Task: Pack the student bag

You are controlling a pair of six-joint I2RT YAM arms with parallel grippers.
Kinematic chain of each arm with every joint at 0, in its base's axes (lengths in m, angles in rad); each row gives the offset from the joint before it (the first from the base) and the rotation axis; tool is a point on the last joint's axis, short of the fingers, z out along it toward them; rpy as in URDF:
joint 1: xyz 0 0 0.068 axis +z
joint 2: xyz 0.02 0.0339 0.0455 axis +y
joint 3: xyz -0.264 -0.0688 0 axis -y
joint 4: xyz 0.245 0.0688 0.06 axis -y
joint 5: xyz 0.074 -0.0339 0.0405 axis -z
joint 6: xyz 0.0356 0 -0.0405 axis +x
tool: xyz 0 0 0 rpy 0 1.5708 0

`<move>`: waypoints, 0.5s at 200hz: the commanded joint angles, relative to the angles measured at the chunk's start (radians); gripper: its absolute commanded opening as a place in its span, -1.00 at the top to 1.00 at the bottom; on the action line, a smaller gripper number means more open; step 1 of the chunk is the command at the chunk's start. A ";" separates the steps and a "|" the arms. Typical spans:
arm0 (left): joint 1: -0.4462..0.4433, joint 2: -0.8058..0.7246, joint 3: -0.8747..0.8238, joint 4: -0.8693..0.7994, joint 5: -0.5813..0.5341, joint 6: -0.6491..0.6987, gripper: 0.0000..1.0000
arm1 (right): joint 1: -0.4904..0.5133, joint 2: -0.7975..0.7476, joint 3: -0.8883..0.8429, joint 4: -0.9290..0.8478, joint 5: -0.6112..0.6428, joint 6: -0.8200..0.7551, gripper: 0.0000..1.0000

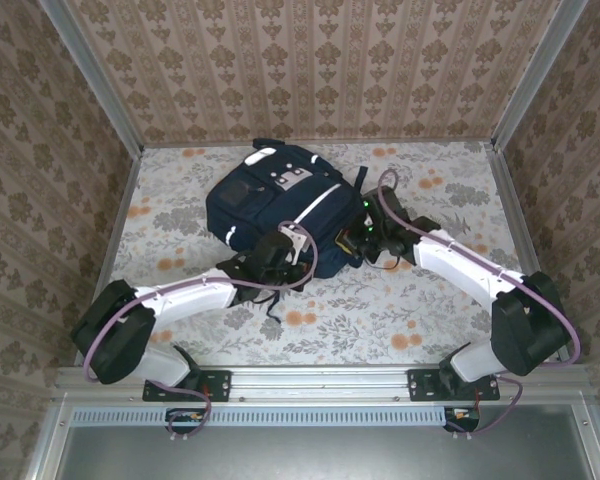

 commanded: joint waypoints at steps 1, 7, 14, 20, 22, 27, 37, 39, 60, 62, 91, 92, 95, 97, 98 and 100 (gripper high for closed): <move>-0.019 -0.112 -0.025 0.062 0.025 0.004 1.00 | 0.140 0.034 0.005 0.062 -0.148 -0.102 1.00; -0.016 -0.148 -0.048 0.040 0.013 0.002 1.00 | 0.160 0.048 0.014 0.061 -0.160 -0.127 0.95; -0.013 -0.195 -0.074 0.010 -0.004 0.000 1.00 | 0.177 0.062 0.025 0.057 -0.181 -0.159 0.80; -0.011 -0.237 -0.099 -0.019 -0.017 -0.005 1.00 | 0.188 0.071 0.034 0.050 -0.201 -0.191 0.57; -0.007 -0.251 -0.106 -0.030 -0.023 -0.006 1.00 | 0.192 0.072 0.037 0.047 -0.208 -0.201 0.48; -0.002 -0.288 -0.127 -0.052 -0.032 -0.012 1.00 | 0.197 0.072 0.044 0.035 -0.217 -0.223 0.28; 0.012 -0.363 -0.167 -0.099 -0.043 -0.022 1.00 | 0.205 0.061 0.057 0.000 -0.237 -0.289 -0.11; 0.015 -0.378 -0.174 -0.109 -0.046 -0.023 1.00 | 0.207 0.057 0.060 -0.008 -0.241 -0.301 -0.15; 0.049 -0.532 -0.242 -0.202 -0.074 -0.044 1.00 | 0.206 -0.001 0.098 -0.122 -0.271 -0.432 -0.39; 0.053 -0.547 -0.249 -0.211 -0.077 -0.048 1.00 | 0.204 -0.007 0.104 -0.134 -0.270 -0.446 -0.40; 0.117 -0.705 -0.313 -0.309 -0.074 -0.068 1.00 | 0.180 -0.056 0.174 -0.252 -0.243 -0.568 -0.48; 0.119 -0.709 -0.316 -0.309 -0.072 -0.069 1.00 | 0.179 -0.054 0.177 -0.255 -0.237 -0.570 -0.48; 0.126 -0.717 -0.322 -0.317 -0.070 -0.072 1.00 | 0.179 -0.049 0.188 -0.267 -0.225 -0.584 -0.51; 0.130 -0.725 -0.324 -0.320 -0.067 -0.073 1.00 | 0.179 -0.045 0.197 -0.279 -0.214 -0.592 -0.51; 0.133 -0.727 -0.327 -0.322 -0.066 -0.073 1.00 | 0.179 -0.041 0.201 -0.285 -0.209 -0.595 -0.51; 0.138 -0.733 -0.331 -0.325 -0.062 -0.074 1.00 | 0.179 -0.035 0.212 -0.299 -0.198 -0.607 -0.52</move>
